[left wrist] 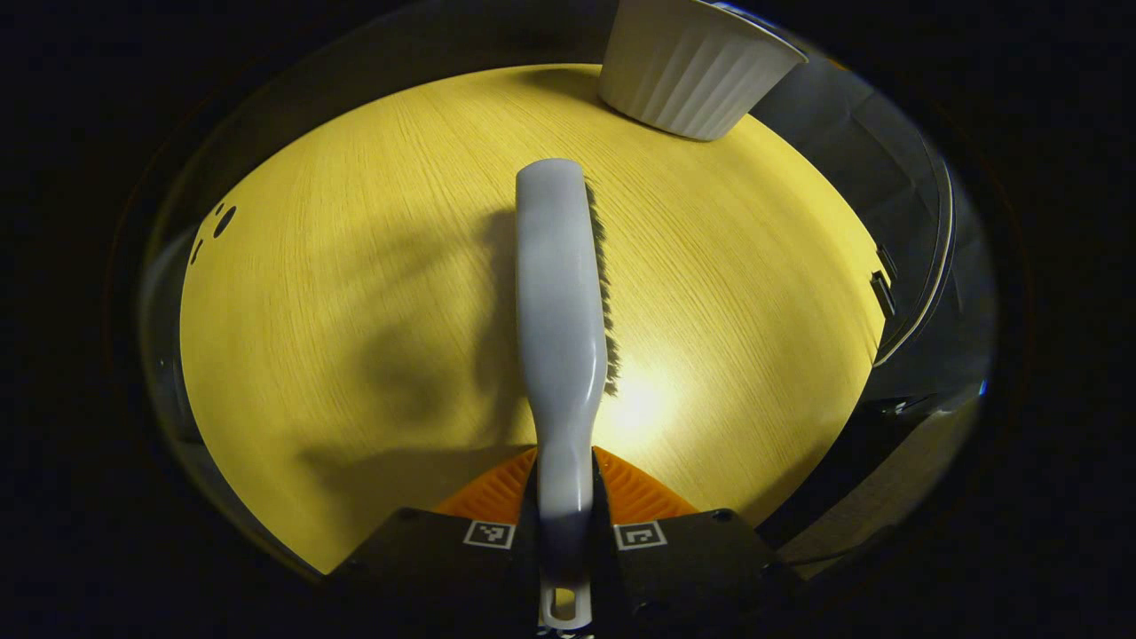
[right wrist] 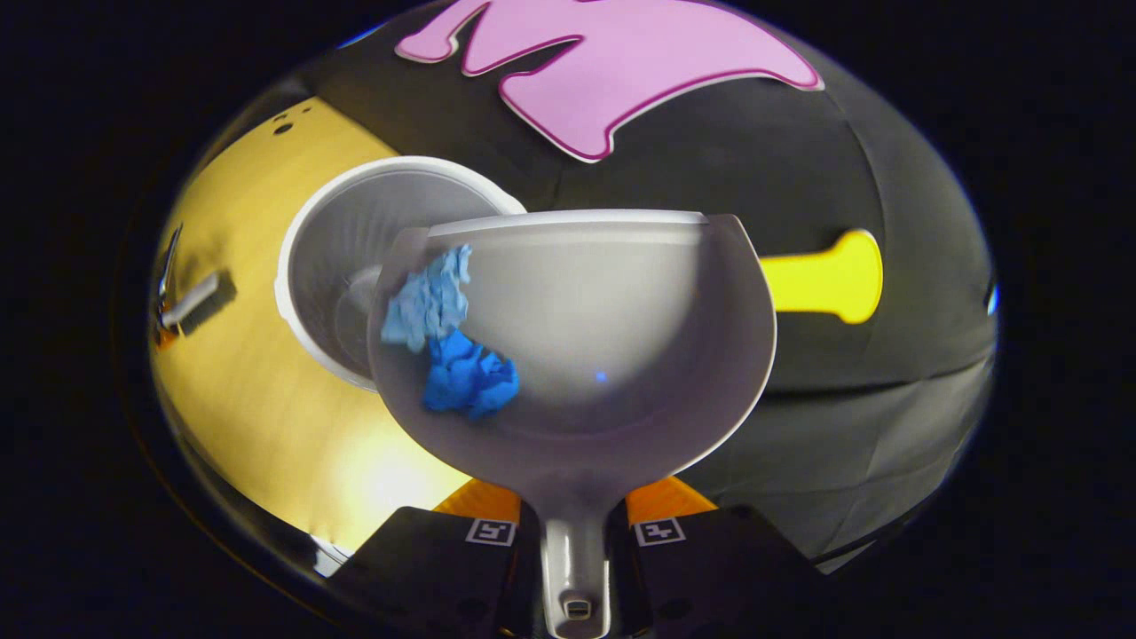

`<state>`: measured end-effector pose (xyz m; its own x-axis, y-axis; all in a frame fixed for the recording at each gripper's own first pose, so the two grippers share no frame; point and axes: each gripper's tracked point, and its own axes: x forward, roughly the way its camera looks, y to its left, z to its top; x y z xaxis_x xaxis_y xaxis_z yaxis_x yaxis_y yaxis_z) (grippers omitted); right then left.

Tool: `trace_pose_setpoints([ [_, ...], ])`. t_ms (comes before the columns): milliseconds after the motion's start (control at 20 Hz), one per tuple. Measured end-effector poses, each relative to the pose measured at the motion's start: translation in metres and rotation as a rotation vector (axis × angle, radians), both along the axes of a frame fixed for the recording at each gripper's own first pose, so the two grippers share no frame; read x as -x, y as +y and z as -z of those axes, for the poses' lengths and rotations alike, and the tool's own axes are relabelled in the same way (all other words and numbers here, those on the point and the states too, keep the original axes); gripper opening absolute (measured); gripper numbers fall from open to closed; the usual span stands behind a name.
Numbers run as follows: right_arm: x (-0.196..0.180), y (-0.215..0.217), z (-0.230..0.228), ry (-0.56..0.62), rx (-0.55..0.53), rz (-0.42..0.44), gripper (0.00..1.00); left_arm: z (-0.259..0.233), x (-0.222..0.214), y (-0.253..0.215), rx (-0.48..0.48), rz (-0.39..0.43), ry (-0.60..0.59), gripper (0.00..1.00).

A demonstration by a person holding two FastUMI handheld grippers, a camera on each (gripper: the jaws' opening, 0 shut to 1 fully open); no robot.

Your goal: Pick up the small broom and dustpan from the desktop, sweep the trash into the dustpan with the broom, and then empty the trash into the garbage bin.

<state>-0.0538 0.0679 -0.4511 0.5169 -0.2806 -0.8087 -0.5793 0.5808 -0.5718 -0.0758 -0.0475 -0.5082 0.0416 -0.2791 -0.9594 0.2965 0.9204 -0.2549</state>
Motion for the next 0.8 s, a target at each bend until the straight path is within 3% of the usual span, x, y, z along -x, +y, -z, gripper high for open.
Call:
trace_pose_setpoints([
  [200,-0.015,-0.009,-0.012,0.030,0.147,-0.150,0.33,0.000,0.000,0.000,-0.003,-0.001,-0.006,0.26],
  [250,-0.019,-0.012,-0.016,0.026,0.187,-0.185,0.29,0.000,-0.001,0.000,-0.004,-0.002,-0.005,0.26],
  [300,-0.023,-0.016,-0.019,0.026,0.217,-0.210,0.34,0.000,0.001,0.000,-0.005,-0.002,-0.004,0.26],
  [800,-0.027,-0.016,-0.021,0.033,0.219,-0.244,0.34,-0.001,0.003,0.001,-0.016,-0.003,0.014,0.23],
])
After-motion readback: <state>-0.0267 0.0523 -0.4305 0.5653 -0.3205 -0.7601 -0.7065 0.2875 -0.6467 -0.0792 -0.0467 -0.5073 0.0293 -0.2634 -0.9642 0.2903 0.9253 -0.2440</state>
